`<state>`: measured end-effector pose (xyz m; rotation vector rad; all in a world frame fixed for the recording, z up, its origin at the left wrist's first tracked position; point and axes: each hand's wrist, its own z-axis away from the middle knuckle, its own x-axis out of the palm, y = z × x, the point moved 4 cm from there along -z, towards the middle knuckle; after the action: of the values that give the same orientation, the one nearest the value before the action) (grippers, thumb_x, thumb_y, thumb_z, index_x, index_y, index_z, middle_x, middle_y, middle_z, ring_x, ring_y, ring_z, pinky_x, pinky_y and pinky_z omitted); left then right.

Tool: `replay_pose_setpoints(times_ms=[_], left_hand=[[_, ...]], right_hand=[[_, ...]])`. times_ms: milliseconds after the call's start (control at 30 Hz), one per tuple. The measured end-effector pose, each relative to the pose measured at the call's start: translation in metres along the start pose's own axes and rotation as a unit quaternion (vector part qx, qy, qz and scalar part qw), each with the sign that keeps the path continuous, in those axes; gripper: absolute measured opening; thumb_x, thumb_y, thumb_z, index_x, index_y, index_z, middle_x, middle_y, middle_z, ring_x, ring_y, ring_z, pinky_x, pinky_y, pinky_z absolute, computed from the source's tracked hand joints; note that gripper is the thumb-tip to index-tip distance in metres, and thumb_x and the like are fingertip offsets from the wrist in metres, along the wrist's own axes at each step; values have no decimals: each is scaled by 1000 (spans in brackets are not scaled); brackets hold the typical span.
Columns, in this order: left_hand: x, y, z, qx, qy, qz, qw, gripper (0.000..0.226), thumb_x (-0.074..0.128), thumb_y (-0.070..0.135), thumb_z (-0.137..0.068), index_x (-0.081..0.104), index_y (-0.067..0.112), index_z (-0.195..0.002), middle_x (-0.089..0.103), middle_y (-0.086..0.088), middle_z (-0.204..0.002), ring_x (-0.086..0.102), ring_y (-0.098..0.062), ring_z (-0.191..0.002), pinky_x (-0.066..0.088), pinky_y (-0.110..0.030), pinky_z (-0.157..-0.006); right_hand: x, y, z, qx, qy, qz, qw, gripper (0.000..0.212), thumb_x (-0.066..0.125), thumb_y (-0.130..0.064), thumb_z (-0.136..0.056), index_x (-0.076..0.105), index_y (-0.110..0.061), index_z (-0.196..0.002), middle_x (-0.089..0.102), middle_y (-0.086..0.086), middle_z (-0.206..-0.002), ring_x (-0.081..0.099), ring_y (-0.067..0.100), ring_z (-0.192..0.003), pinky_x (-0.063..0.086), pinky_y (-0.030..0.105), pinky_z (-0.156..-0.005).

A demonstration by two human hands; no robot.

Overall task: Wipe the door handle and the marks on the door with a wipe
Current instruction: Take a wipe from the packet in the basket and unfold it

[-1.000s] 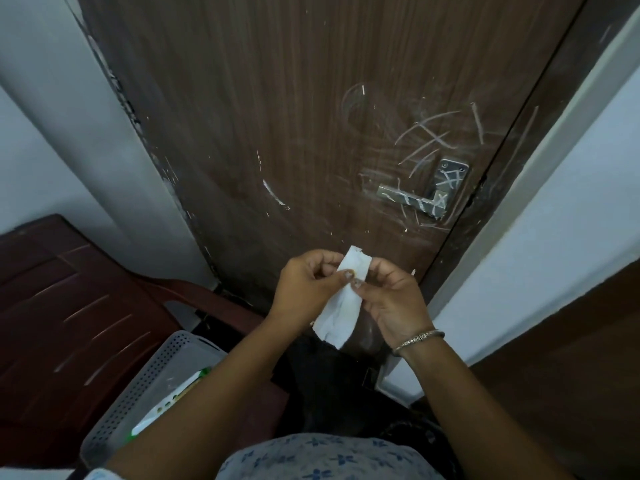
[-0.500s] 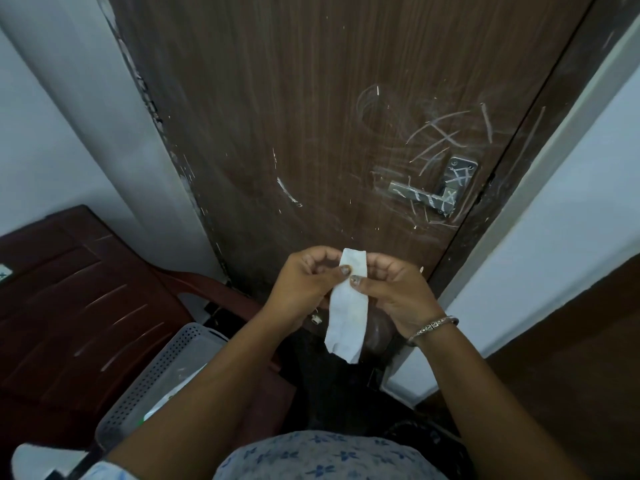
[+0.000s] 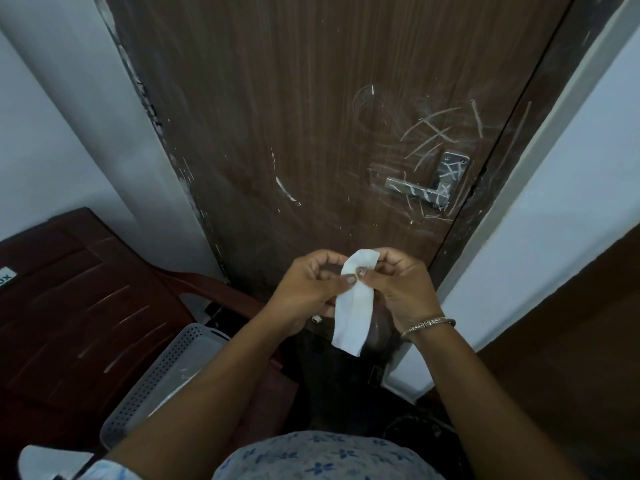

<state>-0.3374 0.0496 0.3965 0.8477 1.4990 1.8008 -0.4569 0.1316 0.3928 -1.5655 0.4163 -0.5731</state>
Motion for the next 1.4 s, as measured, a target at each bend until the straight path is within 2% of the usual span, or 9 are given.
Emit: replay_pose_setpoints(times_ms=[200,367,500,633,767,867,1033,1233,1400], left_hand=[[3,5,3,33,8,-2,999,11,56,6,-89,61,16,-90,67,-9,-81,68,-15,-69,53,-28,-48],[6,2,4,-27,11,44,999,15,47,13,-93,62,11,-95,68,-15,-86,65,-26,-71,55,-36,-58],[7,-1,7,-25,11,30,999,16,62,10,-86,61,10,-101,68,-11,-87,69,-19,-72,58,-33,-60],[0,-5,9,-19,41,22,999,21,61,1,-85,61,5,-106,65,-25,-96,67,-26,-80,57,-36,-64],[-2,-4,12,-3,42,17,999,14,63,4,-84,62,5,-98,68,-15,-85,69,-22,-76,58,-32,-60],[-3,-4,12,0,49,0,999,10,64,6,-84,61,6,-94,68,-11,-80,69,-19,-71,57,-31,-58],[-5,-5,15,-7,33,4,999,3,60,8,-87,61,11,-88,68,-10,-78,70,-18,-69,57,-30,-54],[-10,-3,16,-4,5,15,1000,16,56,4,-89,67,16,-88,70,-4,-73,66,-13,-59,54,-27,-51],[-13,-4,13,-37,-2,83,996,20,50,3,-88,68,10,-86,73,-10,-78,70,-23,-67,58,-34,-57]], right_hand=[[3,-7,9,-60,-4,23,998,35,67,13,-74,72,-21,-71,73,-5,-73,67,10,-72,54,21,-68],[-2,-9,17,-98,42,123,987,33,65,9,-77,74,-23,-76,72,-11,-73,67,2,-72,51,15,-68],[3,-13,25,-140,38,205,968,34,62,11,-78,75,-19,-83,68,-9,-86,63,-5,-82,48,9,-72],[6,-11,28,-102,-11,153,983,48,51,14,-81,71,-28,-93,69,-9,-96,64,-2,-89,48,12,-77],[3,-2,25,-38,-9,147,988,30,70,-8,-80,65,-27,-102,72,-3,-92,69,11,-87,56,26,-77],[7,0,25,-36,-26,114,992,25,72,-3,-77,69,-22,-93,73,-3,-83,69,10,-78,56,23,-70],[5,1,23,-40,-6,117,992,32,64,5,-82,70,-26,-84,69,-9,-71,67,2,-69,53,18,-59],[9,0,21,-72,-8,115,991,38,62,10,-79,71,-27,-75,72,-11,-78,66,3,-75,52,17,-66],[11,1,20,-69,-1,92,993,37,62,12,-79,72,-22,-70,73,-8,-77,68,7,-78,54,20,-72]])
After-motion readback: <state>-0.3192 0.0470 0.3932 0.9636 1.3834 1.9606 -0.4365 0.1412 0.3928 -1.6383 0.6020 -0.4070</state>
